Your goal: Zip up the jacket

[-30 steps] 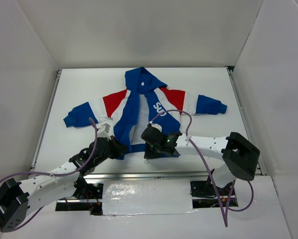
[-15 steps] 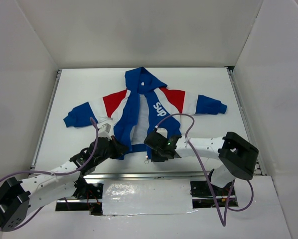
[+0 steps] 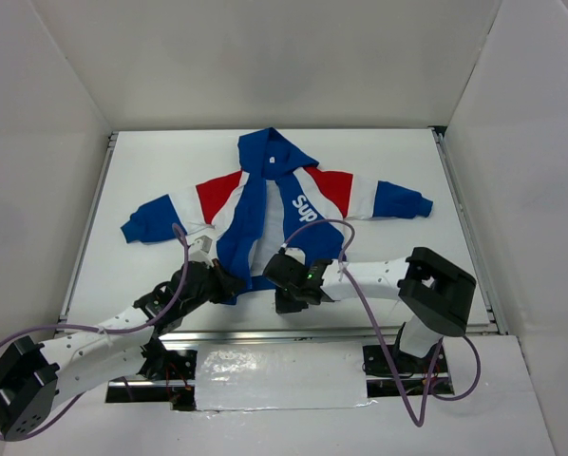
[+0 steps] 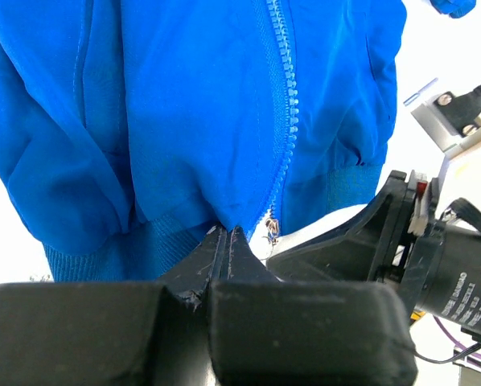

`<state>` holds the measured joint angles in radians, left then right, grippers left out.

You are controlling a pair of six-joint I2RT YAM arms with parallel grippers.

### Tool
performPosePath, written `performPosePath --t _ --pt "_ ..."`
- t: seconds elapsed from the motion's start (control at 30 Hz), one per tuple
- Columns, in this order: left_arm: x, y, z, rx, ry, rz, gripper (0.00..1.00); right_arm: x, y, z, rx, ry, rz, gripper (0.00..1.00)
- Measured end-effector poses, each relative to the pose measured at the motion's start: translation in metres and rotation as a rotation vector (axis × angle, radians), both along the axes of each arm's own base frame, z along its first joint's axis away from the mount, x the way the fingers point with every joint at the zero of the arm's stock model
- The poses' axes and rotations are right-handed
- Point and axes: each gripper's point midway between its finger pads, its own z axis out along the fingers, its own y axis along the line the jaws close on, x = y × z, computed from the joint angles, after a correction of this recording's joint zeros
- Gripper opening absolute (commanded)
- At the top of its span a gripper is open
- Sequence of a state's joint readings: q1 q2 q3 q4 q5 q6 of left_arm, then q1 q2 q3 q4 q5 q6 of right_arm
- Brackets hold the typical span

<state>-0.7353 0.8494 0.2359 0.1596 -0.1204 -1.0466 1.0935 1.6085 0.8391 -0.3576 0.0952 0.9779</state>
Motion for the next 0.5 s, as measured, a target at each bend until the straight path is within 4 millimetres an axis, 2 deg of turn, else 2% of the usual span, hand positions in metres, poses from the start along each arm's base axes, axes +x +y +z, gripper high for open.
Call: performPosePath --t 0.13,0.3,0.4,0.43,0.5 --pt "0.0 0.0 0.0 -0.001 0.001 -0.002 0.0 -0.004 0.006 0.001 0.014 0.012 0.016 0.0" --pt "0.0 0.0 0.003 -0.009 -0.008 -0.002 0.0 -0.004 0.004 0.001 0.006 0.01 0.018 0.02" --pt "0.0 0.0 0.007 -0.017 -0.019 -0.001 0.0 -0.002 -0.003 0.006 -0.009 -0.016 0.031 0.17" --pt "0.0 0.0 0.008 -0.018 -0.021 -0.001 0.0 -0.001 -0.005 0.011 -0.005 -0.035 0.041 0.37" --pt "-0.001 0.001 0.009 -0.019 -0.022 -0.001 0.0 -0.001 -0.009 0.023 0.016 -0.074 0.071 0.55"
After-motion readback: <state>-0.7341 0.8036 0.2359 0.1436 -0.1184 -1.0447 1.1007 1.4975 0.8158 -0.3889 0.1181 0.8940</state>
